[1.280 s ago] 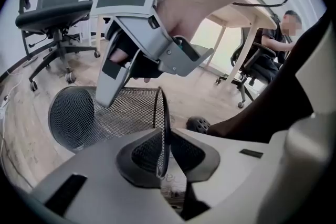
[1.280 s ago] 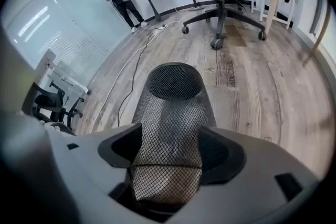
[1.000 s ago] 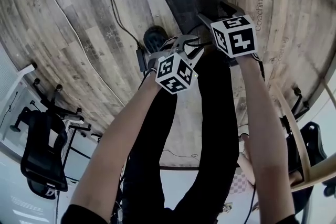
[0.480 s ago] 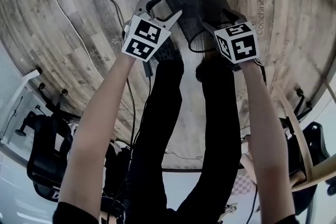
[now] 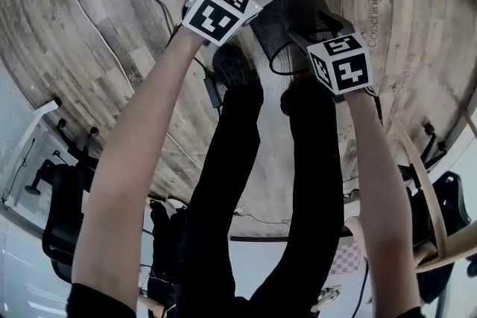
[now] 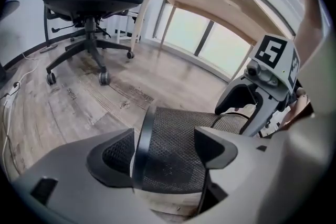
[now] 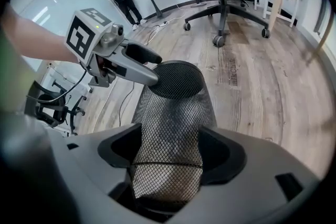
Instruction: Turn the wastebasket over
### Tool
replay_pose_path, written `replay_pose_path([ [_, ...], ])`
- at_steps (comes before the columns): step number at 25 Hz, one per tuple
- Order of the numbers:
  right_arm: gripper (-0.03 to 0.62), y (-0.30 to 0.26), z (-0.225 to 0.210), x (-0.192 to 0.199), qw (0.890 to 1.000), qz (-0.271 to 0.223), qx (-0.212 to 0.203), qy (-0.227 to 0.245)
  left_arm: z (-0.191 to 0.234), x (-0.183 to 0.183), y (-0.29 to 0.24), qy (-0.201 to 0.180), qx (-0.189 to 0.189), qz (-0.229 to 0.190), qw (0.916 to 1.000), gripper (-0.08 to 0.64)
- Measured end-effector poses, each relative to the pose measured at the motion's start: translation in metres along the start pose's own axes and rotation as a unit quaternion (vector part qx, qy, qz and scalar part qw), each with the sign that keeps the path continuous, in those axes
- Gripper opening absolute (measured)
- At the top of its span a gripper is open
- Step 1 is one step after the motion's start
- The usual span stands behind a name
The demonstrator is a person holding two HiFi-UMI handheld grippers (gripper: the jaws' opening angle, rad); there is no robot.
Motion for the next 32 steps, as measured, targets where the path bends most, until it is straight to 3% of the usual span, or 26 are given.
replay_pose_path([
  [6,0.319,0.002,-0.001,0.000,1.000,-0.005,0.001,-0.005,0.008,0.000,-0.006,0.035,0.028,0.015,0.9989,0.366],
  [18,0.322,0.031,-0.004,0.061,0.998,0.041,0.047,-0.010,0.009,-0.004,-0.013,0.051,0.033,0.021,0.9980,0.367],
  [22,0.324,0.029,-0.005,0.065,0.997,0.053,0.047,-0.021,0.012,-0.005,-0.013,0.054,0.040,0.028,0.9973,0.367],
  [32,0.330,0.030,0.009,0.082,0.999,0.001,0.038,-0.019,0.003,-0.003,-0.009,0.032,0.059,0.061,0.9959,0.355],
])
Point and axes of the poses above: the fingertips, and each gripper's own axes: y backward along the fingers, z to its left, x out of its underside, the point moved 7 cm from there along y, backward along the fingers, and after that the axes turned 13 degrees about -y, right-handed, at the moved point
